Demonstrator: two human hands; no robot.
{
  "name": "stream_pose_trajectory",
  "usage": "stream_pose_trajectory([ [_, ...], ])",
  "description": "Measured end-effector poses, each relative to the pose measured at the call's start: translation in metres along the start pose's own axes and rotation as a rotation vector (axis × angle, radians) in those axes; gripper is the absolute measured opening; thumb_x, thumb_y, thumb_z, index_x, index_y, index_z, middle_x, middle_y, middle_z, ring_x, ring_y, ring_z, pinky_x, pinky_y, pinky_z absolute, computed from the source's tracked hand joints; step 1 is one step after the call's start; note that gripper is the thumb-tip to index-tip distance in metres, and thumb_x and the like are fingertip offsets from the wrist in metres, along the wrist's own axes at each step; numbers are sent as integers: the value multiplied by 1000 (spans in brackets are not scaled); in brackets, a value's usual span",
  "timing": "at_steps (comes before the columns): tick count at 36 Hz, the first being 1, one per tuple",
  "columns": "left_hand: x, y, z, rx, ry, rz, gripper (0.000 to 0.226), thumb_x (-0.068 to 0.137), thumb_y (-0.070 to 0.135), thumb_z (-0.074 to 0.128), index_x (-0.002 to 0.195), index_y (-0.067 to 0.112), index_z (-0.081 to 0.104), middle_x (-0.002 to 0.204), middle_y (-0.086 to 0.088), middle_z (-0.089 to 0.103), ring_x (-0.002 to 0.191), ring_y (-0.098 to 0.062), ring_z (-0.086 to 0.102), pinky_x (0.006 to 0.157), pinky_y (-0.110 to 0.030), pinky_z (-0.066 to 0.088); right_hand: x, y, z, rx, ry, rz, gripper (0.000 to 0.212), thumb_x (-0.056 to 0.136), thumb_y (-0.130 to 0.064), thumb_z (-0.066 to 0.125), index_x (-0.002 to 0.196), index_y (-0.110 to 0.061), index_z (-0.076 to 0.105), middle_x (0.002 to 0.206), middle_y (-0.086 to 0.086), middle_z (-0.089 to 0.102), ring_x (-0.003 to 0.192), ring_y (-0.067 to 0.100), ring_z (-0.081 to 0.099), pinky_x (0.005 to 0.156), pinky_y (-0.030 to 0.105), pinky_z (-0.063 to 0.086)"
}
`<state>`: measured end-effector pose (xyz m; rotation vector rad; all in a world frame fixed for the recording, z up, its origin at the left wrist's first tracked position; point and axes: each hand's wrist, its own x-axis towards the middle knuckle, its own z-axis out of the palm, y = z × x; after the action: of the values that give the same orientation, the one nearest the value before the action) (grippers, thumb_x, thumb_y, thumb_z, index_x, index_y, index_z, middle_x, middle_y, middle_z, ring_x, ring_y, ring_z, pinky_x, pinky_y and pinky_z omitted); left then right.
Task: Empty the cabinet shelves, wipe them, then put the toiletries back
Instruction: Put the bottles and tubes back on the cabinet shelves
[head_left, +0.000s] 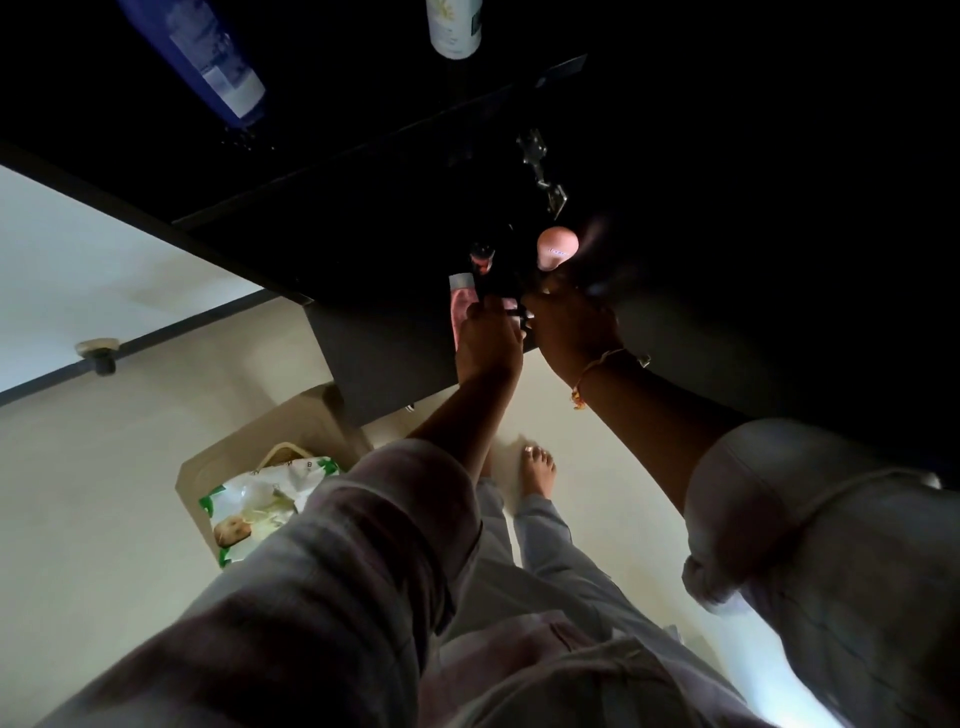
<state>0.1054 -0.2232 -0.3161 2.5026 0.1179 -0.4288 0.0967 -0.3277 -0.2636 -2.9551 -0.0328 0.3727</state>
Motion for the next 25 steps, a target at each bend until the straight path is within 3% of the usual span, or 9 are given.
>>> stream_pose_trajectory([
  [8,1,2,3,-97,-16,-101,28,94,26,59,117,9,58,105,-8,71,97,-23,68,78,-32,54,6,3,0,15,-13,4,16,92,-18,50,98,-18,66,103,9,62,95,37,65,70,41,55],
  [12,-2,5,-3,-119,0,-151,24,88,20,65,107,5,63,102,-14,69,94,-27,66,73,-27,48,5,5,-3,53,18,28,14,93,-18,50,93,-16,64,103,7,61,97,33,63,70,37,51],
  [16,-11,11,-16,-203,-4,-186,17,87,23,63,96,10,67,103,-13,69,89,-27,64,68,-26,44,0,4,-13,156,58,72,12,90,-21,51,91,-18,63,105,6,63,95,34,64,72,38,54],
  [20,-22,15,-37,-227,70,-189,22,82,35,65,97,19,67,100,-5,70,88,-22,67,69,-26,48,-11,4,-32,271,152,105,19,88,-27,59,105,-23,67,112,4,66,96,34,65,76,39,56],
  [25,-42,20,-77,-303,174,-95,24,80,37,71,90,15,69,86,0,72,77,-15,66,65,-30,52,-20,1,-65,536,204,61,17,82,-29,60,96,-23,68,92,-4,69,78,21,69,66,39,59],
])
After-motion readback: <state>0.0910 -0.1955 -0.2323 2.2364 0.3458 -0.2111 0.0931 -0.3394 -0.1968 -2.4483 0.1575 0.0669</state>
